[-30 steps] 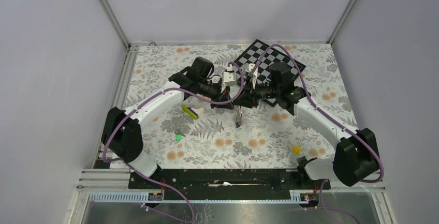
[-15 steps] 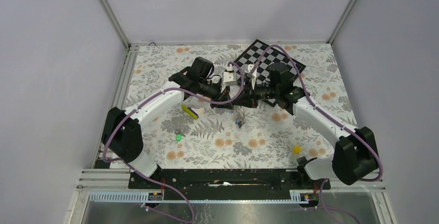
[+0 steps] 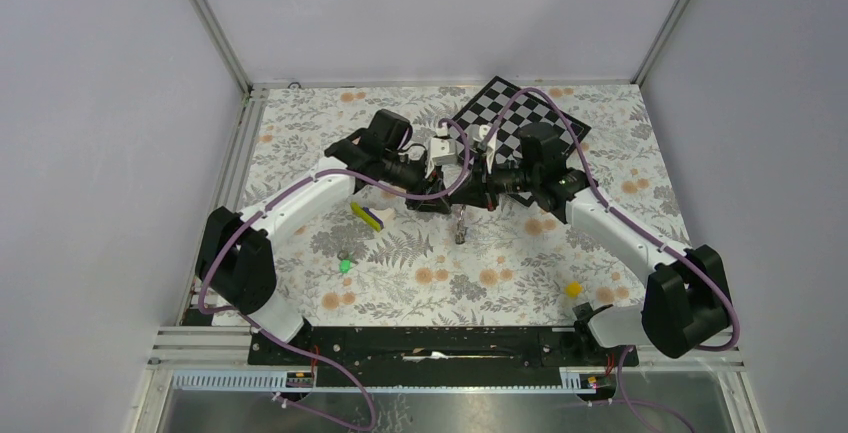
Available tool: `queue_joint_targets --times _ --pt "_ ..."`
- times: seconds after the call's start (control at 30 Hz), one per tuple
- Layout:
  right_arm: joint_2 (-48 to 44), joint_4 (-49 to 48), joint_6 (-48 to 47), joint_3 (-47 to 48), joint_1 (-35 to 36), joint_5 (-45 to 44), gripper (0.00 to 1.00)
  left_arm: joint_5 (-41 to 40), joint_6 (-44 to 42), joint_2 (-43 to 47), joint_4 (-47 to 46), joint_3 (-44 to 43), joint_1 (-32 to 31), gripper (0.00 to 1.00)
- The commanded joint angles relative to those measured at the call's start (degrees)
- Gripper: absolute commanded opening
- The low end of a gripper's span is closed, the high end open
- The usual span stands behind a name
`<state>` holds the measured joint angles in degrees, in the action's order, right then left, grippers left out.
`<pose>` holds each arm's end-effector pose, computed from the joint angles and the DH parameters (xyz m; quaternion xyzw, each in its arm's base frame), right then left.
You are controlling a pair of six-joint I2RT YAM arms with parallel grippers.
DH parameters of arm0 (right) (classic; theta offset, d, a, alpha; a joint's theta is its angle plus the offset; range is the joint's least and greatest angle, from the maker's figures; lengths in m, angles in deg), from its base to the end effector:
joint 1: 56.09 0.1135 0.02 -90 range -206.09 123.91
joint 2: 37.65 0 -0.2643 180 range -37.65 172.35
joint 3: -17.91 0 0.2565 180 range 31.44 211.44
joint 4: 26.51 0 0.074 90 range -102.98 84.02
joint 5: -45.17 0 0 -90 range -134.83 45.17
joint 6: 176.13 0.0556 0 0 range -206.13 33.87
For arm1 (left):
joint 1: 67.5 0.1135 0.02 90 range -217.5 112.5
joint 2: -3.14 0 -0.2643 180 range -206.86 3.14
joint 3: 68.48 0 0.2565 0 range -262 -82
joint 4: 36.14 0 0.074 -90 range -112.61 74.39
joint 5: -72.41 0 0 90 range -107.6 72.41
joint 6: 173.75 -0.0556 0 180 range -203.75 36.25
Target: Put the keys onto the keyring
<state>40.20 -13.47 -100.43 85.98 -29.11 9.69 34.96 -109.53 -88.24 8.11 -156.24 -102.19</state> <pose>0.2603 0.1833 0.2871 -0.4982 0.6036 0.4335 0.4467 0.2665 -0.2382 0.2816 0.5588 0.6428 -0.4369 0.2892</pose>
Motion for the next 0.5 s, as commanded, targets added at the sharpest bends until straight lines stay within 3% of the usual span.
queue_joint_targets --times 0.0,0.13,0.27,0.4,0.47 --pt "-2.48 -5.38 5.66 -0.61 -1.67 0.13 0.0 4.37 -1.01 1.42 -1.89 -2.09 1.75 0.35" --pt "-3.43 -16.26 20.3 -1.61 -6.38 5.21 0.0 5.31 -1.17 3.41 -3.9 -1.48 4.01 0.58" --pt "-3.86 -34.82 39.09 -3.77 -10.64 8.83 0.0 5.56 3.65 4.47 -9.87 0.12 6.65 0.72" --pt "-3.03 -52.58 55.35 -5.71 -12.43 9.75 0.0 4.84 11.55 4.0 -15.8 0.58 8.91 0.77" --pt "-2.38 -56.54 59.25 -5.58 -12.57 9.56 0.0 4.56 15.21 3.93 -18.27 0.76 9.36 0.78"
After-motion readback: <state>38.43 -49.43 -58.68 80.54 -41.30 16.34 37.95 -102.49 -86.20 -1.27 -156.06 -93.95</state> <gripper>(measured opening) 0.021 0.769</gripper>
